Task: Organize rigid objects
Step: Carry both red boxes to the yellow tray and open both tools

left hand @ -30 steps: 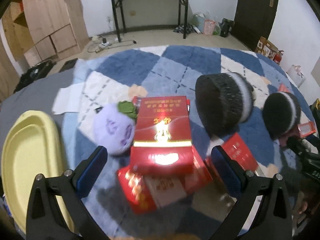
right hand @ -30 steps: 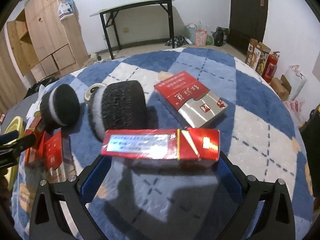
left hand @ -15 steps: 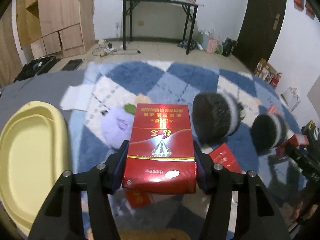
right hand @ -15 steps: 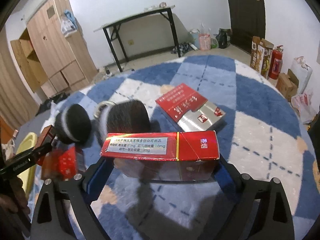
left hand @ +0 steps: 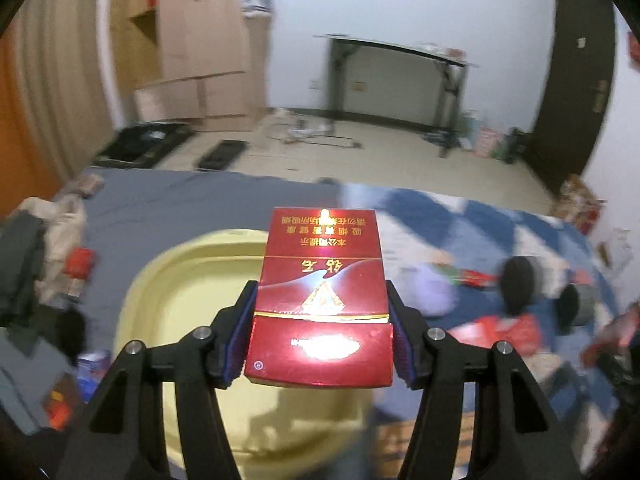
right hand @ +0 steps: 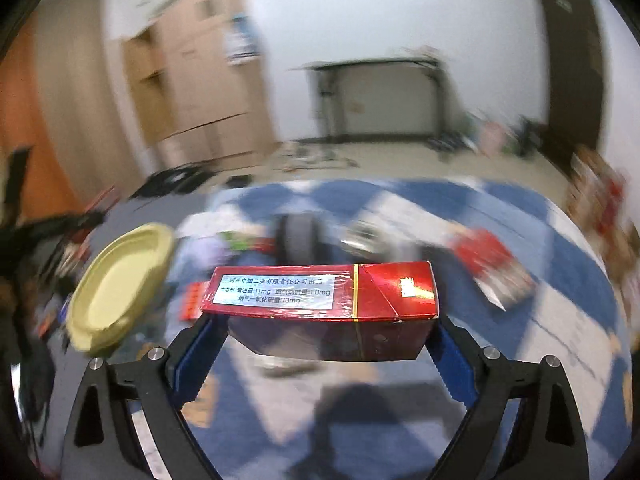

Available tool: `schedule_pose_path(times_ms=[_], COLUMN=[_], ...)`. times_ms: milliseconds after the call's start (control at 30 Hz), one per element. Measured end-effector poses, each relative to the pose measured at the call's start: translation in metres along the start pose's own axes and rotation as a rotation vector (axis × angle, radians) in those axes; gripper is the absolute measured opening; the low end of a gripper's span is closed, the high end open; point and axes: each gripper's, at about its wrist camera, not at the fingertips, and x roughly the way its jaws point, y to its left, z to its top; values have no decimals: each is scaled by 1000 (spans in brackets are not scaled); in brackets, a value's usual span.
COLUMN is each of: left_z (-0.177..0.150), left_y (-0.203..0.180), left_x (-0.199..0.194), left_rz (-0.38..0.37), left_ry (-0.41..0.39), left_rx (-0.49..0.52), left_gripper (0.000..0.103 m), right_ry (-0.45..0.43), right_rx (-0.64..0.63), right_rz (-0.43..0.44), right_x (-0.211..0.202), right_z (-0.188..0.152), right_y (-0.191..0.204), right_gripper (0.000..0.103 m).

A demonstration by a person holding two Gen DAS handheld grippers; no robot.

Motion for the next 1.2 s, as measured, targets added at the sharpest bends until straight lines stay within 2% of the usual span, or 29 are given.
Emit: schedule_pose_path(times_ms=[33, 100, 200, 333, 433, 567, 667, 867, 933, 1000, 1100, 1200], left_z=[-3, -8, -12, -15, -21, -32, -38, -44, -41, -37, -26, -10], left_y=[12, 32, 58, 83, 94, 113, 117, 113, 115, 121, 125, 113], left_x=[5, 16, 42, 67, 83, 108, 116, 124, 117, 111, 88, 60], left_rz=[46, 84, 82, 74, 65, 72, 54, 60, 55, 67, 60, 59], left_ry=[-1, 15, 55, 83, 107, 153, 163, 197, 165, 156, 106, 53], left_rx=[20, 2, -59, -91, -111, -147, -169, -171, -195, -227, -286, -273], left_gripper=[60, 60, 60, 60, 60, 60, 60, 60, 67, 91, 96, 103], right_ry=[2, 12, 24, 68, 104, 142, 179, 237, 243, 257, 233, 217], right_rx=[-47, -102, -167, -288, -411, -517, -573, -652, -666, -671, -687, -660], right_rz=[38, 121, 247, 356, 396, 439, 434, 397, 395, 391, 390, 400], right_x=[3, 17, 49, 109, 153, 189, 229, 260, 261, 257, 246, 233], right_z=[5, 20, 42, 59, 56, 42, 42, 39, 40, 43, 52, 61], right_y=[20, 59, 114, 173, 208, 238, 243, 258, 268, 278, 284, 284], right_gripper=[95, 95, 95, 95, 95, 95, 95, 96, 96, 102, 103, 103])
